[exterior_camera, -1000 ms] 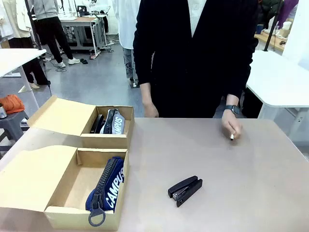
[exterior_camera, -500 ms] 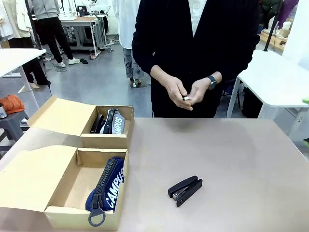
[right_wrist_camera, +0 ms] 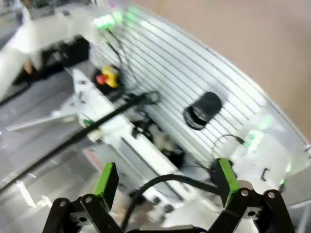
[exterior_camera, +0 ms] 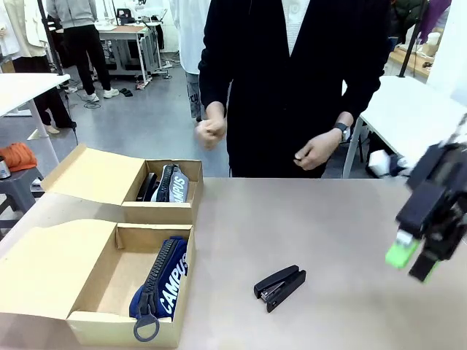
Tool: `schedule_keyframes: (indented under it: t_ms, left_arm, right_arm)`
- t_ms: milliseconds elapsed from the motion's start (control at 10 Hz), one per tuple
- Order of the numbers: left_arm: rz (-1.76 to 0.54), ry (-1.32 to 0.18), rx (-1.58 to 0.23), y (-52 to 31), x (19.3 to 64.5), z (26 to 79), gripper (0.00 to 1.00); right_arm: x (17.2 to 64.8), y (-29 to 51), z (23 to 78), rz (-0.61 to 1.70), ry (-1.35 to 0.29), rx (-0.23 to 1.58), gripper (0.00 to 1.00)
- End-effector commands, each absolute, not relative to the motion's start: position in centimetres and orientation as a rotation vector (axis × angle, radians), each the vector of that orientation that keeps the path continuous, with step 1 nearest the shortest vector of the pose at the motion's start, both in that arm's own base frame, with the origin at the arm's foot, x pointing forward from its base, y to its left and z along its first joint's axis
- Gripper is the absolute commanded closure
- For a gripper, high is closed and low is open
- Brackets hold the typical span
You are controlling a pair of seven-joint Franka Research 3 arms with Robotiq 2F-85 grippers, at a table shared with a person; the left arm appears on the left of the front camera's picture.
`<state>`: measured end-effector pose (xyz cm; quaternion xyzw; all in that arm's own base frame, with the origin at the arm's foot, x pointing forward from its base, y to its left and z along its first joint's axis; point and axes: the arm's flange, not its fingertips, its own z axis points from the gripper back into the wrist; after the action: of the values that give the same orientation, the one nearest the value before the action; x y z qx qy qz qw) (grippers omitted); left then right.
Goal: Place items inside the box.
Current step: Pick up a Pencil pouch or Stapler and place it inside the Mailer Box closest to the robot.
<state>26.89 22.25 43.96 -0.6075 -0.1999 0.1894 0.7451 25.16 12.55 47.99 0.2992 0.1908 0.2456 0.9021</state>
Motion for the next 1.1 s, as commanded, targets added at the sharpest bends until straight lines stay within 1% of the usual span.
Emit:
schedule_keyframes:
  t_ms: [0, 100, 200, 300, 400, 500, 600, 700, 800, 900, 1000]
  left_arm:
    - [0.397, -0.45, -1.34, 22.3, 26.7, 44.1, 0.0]
    - [0.397, -0.45, -1.34, 22.3, 26.7, 44.1, 0.0]
    - [0.397, -0.45, -1.34, 22.3, 26.7, 44.1, 0.0]
    - [0.397, -0.45, -1.34, 22.3, 26.7, 44.1, 0.0]
    - [0.397, -0.45, -1.34, 22.3, 26.7, 44.1, 0.0]
    - [0.397, -0.45, -1.34, 22.3, 26.7, 44.1, 0.0]
    - [0.397, -0.45, -1.34, 22.3, 26.7, 44.1, 0.0]
    - [0.397, -0.45, -1.34, 22.3, 26.7, 44.1, 0.0]
    - [0.397, -0.45, -1.34, 22.3, 26.7, 44.1, 0.0]
    - [0.397, -0.45, -1.34, 22.3, 26.7, 44.1, 0.0]
    - [0.397, -0.45, -1.34, 22.3, 26.7, 44.1, 0.0]
  right_arm:
    - [25.1, 15.0, 45.6, 1.113, 0.645, 0.445, 0.0]
    - [26.1, 13.5, 45.6, 0.574, 0.706, 0.301, 0.0]
    - [24.1, 15.1, 46.8, 0.663, 0.453, 0.574, 0.0]
    - [23.7, 15.6, 45.4, 0.681, 0.565, 0.483, 0.0]
    - [23.3, 16.9, 45.6, 0.865, 0.64, 0.412, 0.0]
    - [25.9, 20.8, 43.6, 1.375, 0.466, 0.34, 0.0]
    - [28.3, 23.4, 41.2, 1.586, 0.295, 0.306, 0.0]
    - [29.6, 26.0, 39.6, 1.849, 0.034, 0.351, 0.0]
    - [30.2, 28.2, 38.4, 1.954, -0.079, 0.403, 0.0]
    - [30.8, 30.3, 37.0, 1.973, -0.116, 0.449, 0.0]
    - [31.1, 31.0, 36.6, 1.939, -0.147, 0.461, 0.0]
